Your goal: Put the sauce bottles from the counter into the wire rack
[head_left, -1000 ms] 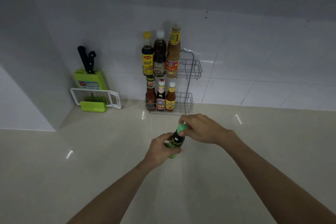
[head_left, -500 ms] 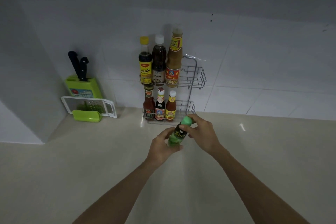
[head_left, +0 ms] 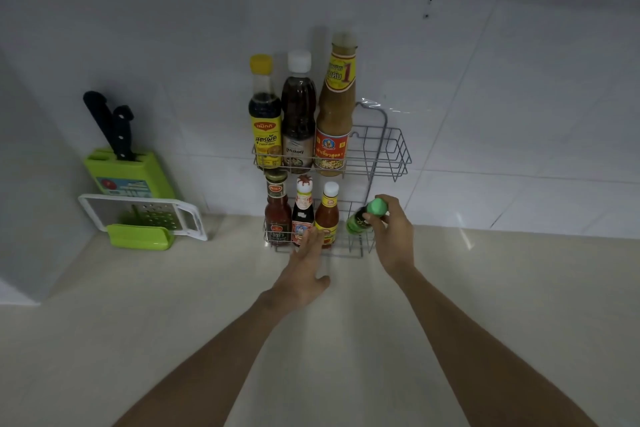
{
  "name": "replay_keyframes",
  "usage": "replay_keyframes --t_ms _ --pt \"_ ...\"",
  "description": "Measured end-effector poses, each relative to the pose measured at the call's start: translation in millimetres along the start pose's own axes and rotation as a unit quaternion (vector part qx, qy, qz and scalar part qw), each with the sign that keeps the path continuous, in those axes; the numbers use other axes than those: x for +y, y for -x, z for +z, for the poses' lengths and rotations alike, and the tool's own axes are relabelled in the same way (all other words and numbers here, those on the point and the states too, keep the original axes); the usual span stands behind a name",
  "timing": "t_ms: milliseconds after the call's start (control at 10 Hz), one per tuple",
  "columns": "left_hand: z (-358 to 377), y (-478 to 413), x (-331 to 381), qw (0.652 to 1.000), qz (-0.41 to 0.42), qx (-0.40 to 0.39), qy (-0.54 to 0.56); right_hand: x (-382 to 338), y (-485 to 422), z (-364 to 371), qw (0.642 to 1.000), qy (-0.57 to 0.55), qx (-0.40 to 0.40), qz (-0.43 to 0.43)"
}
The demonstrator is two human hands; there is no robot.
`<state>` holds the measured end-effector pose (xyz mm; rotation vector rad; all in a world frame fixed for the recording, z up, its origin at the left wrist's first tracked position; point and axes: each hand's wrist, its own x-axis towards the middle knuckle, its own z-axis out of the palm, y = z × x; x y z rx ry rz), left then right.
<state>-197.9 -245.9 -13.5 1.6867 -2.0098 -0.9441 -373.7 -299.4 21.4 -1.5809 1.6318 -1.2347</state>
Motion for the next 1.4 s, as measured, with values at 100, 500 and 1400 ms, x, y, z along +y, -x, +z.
replay_keyframes --t_ms 100,500,1400 --pt "2.3 -7.9 -7.1 0.998 0.022 -0.005 -0.061 3.4 -13.8 10.5 0.999 0.030 -0.031 -0.004" --pt "3.9 -18.4 -20.9 0.993 0.022 -0.035 -0.109 13.7 -31.3 30.5 0.983 0.121 -0.138 -0.015" --pt "-38.3 24.1 -7.0 0.988 -0.040 -0.050 -0.140 -6.0 36.7 17.4 0.979 0.177 -0.104 -0.007"
